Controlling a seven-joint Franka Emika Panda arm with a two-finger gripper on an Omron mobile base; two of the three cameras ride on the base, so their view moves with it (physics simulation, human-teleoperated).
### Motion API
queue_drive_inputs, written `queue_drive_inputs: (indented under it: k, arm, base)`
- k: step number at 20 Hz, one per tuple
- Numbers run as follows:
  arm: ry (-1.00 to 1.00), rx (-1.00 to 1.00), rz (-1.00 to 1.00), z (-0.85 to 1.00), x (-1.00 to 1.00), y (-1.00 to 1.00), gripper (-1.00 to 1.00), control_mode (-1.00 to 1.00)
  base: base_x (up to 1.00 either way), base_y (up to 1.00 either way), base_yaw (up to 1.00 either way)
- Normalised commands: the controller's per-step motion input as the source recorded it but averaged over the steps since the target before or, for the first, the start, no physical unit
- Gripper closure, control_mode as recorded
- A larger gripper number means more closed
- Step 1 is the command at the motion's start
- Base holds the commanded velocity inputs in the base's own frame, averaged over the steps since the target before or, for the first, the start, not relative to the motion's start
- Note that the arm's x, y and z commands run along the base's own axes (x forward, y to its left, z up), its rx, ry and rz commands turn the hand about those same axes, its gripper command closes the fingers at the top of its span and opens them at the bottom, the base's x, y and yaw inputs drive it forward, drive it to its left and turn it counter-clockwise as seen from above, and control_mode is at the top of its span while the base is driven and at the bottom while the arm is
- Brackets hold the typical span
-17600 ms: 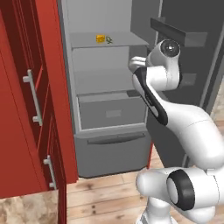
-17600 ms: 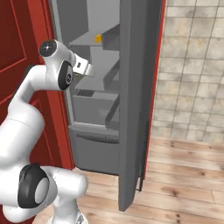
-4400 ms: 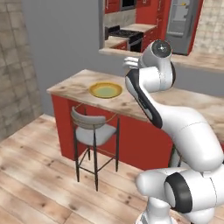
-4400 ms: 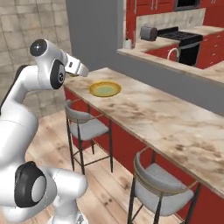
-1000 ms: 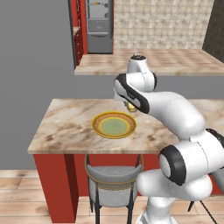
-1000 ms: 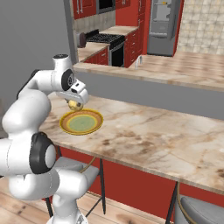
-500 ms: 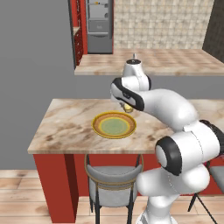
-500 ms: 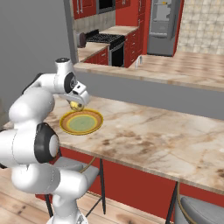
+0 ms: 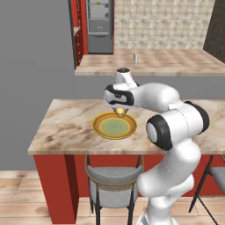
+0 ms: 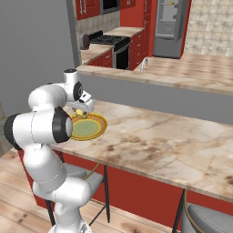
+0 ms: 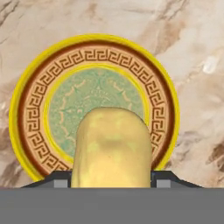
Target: Take the cheese, fish, and potato from the fridge and place them on the plate on the dining counter to create an appetizer plate.
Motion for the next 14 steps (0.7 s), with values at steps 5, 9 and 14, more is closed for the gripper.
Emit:
queue_drive_inputs:
  k: [5,9,14]
  arm:
    - [0.07,0.0,0.0,-0.31,0.46,0.36,1.0,-1.0]
    - [0.04,0.0,0.0,-0.29,0.45,0.33,1.0,-1.0]
    - [0.02,0.0,-0.01,-0.33,0.45,0.31,1.0,-1.0]
  base:
    - [0.0,0.0,0.0]
    - [0.0,0.0,0.0]
    - [0.0,0.0,0.0]
